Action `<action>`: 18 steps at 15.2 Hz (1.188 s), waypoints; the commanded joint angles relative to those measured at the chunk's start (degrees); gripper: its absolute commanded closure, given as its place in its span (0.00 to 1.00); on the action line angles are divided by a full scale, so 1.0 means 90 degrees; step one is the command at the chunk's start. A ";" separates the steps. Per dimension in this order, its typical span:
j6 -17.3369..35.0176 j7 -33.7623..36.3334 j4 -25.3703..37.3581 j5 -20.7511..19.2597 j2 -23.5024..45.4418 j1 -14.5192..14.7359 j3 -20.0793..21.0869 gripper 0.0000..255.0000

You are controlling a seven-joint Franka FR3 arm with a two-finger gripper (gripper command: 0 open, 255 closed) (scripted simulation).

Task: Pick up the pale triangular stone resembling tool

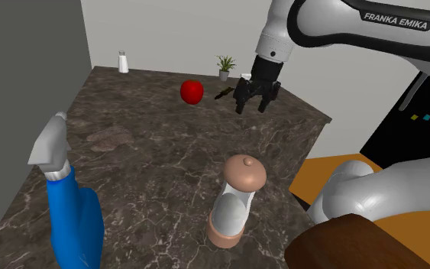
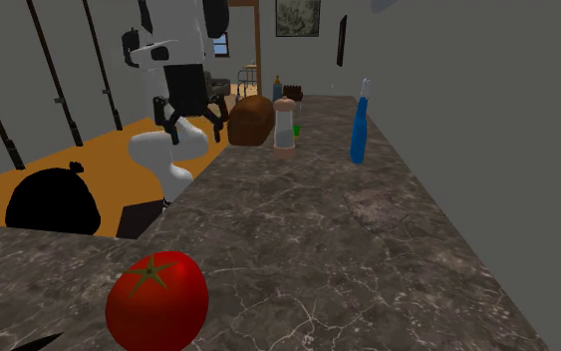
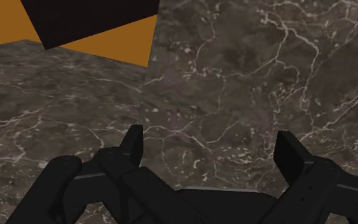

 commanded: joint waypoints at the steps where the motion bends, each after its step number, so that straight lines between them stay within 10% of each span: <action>1: 0.0036 0.0583 0.0096 0.0190 0.0146 0.0013 0.0352 0.00; 10: 0.0438 0.3000 0.1069 0.0602 0.1552 -0.0141 0.1829 0.00; 18: 0.0693 0.5358 0.2610 0.0091 0.3528 -0.0349 0.3070 0.00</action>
